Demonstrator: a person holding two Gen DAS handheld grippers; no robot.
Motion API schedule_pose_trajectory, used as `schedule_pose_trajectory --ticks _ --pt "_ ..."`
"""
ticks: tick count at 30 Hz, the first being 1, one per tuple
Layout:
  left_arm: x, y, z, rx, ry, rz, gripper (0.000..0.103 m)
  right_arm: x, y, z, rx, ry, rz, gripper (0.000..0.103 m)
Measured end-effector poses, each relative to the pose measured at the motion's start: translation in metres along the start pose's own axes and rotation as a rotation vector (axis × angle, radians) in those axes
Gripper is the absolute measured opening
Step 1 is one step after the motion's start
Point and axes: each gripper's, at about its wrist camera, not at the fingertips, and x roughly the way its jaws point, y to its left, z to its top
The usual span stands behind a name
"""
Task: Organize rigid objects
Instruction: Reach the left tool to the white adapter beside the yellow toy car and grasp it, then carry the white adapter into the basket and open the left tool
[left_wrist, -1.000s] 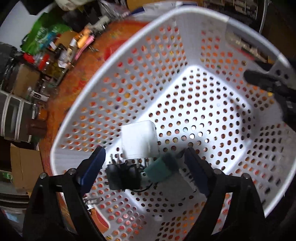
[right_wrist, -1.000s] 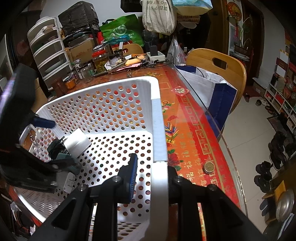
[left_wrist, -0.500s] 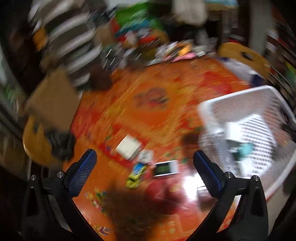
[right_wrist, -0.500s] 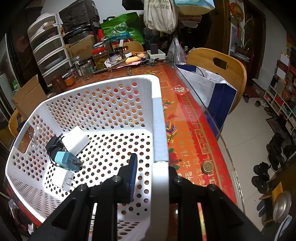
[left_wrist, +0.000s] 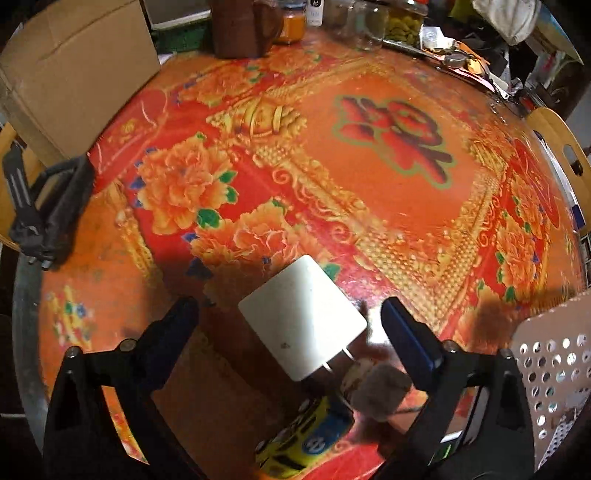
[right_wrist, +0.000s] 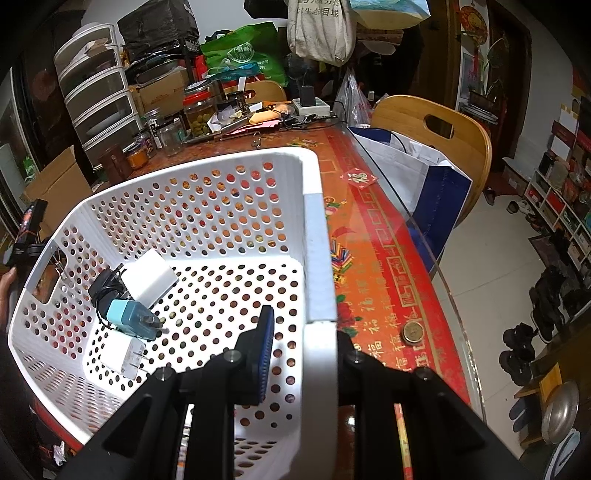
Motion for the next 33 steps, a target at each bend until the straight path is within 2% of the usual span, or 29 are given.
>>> schedule_pose_trajectory --ticks 4,5,7,8,13,15,19,25,29,33 --pt "0.008 -0.01 0.001 -0.005 -0.01 0.018 0.085 0.0 0.0 0.0 0.0 -0.001 0.0 0.02" --pt "0.009 -0.011 0.002 -0.005 -0.015 0.015 0.08 0.0 0.0 0.0 0.0 -0.001 0.001 0.02" --pt "0.003 -0.014 0.002 -0.003 -0.034 0.019 0.062 0.0 0.0 0.0 0.0 -0.001 0.0 0.02" --pt "0.0 -0.015 0.001 -0.005 -0.034 0.024 0.06 0.0 0.0 0.0 0.001 -0.001 0.001 0.02" --pt "-0.013 -0.024 -0.006 0.01 -0.069 0.04 0.06 0.0 0.0 0.0 0.0 -0.002 0.002 0.02" --pt "-0.032 -0.027 -0.008 0.007 -0.123 0.027 0.06 0.0 0.0 0.0 -0.001 -0.002 0.003 0.02" --pt "-0.071 -0.037 -0.008 0.028 -0.213 0.057 0.06 -0.001 0.0 0.0 -0.004 -0.003 0.005 0.02" --pt "-0.126 -0.051 -0.014 0.051 -0.326 0.063 0.06 0.0 0.0 0.001 -0.002 -0.007 0.01 0.02" --pt "-0.161 -0.08 -0.024 0.117 -0.381 0.055 0.06 0.0 0.0 0.0 -0.007 -0.007 0.009 0.02" --pt "-0.188 -0.109 -0.036 0.171 -0.403 0.042 0.06 0.0 0.0 -0.001 -0.008 -0.008 0.009 0.02"
